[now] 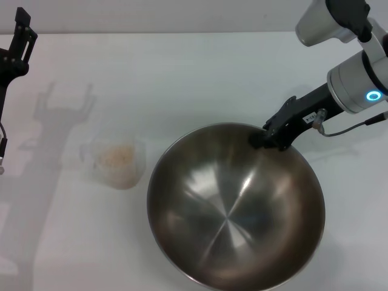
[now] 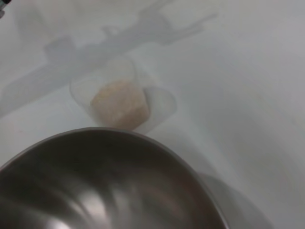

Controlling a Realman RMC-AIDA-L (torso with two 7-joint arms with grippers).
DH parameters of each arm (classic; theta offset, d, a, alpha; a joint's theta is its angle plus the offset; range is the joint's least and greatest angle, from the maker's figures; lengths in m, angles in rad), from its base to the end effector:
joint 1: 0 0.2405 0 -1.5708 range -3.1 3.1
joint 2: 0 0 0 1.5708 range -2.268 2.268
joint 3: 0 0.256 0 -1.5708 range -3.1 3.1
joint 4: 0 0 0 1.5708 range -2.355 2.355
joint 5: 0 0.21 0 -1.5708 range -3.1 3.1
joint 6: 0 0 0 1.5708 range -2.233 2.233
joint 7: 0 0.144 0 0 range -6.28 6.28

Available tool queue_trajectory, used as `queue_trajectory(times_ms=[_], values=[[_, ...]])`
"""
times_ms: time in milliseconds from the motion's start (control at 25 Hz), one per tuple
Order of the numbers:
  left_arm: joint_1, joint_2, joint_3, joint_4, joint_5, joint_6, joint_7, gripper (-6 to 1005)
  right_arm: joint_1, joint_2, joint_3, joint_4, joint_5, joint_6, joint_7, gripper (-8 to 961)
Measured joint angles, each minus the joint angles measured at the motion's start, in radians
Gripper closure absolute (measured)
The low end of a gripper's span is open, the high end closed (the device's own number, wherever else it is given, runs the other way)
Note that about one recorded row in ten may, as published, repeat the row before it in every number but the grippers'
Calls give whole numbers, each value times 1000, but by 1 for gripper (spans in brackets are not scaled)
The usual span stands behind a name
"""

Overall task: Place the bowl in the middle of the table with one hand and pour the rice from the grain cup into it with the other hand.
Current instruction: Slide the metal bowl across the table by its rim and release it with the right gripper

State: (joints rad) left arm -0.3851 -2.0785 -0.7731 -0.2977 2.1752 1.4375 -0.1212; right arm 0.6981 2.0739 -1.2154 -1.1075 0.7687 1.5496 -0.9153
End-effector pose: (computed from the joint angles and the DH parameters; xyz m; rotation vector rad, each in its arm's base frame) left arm -0.2862 0.3158 0.0022 -1.4398 -0.3917 -0.9960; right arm 0.1724 0.3667 -0.0117 -2.8796 0.7882 -0.2291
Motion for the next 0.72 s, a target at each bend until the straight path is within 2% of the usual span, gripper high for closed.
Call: queue_trajectory(times_ms=[440, 680, 720], values=[[0, 0, 0, 0, 0, 1, 2, 247, 14, 1, -7, 15, -1, 0, 14, 843], [4, 0, 0, 0, 0, 1, 0, 249, 10, 3, -8, -20, -1, 1, 16, 832], [5, 0, 0, 0, 0, 1, -2, 250, 7, 3, -8, -31, 0, -1, 17, 791]])
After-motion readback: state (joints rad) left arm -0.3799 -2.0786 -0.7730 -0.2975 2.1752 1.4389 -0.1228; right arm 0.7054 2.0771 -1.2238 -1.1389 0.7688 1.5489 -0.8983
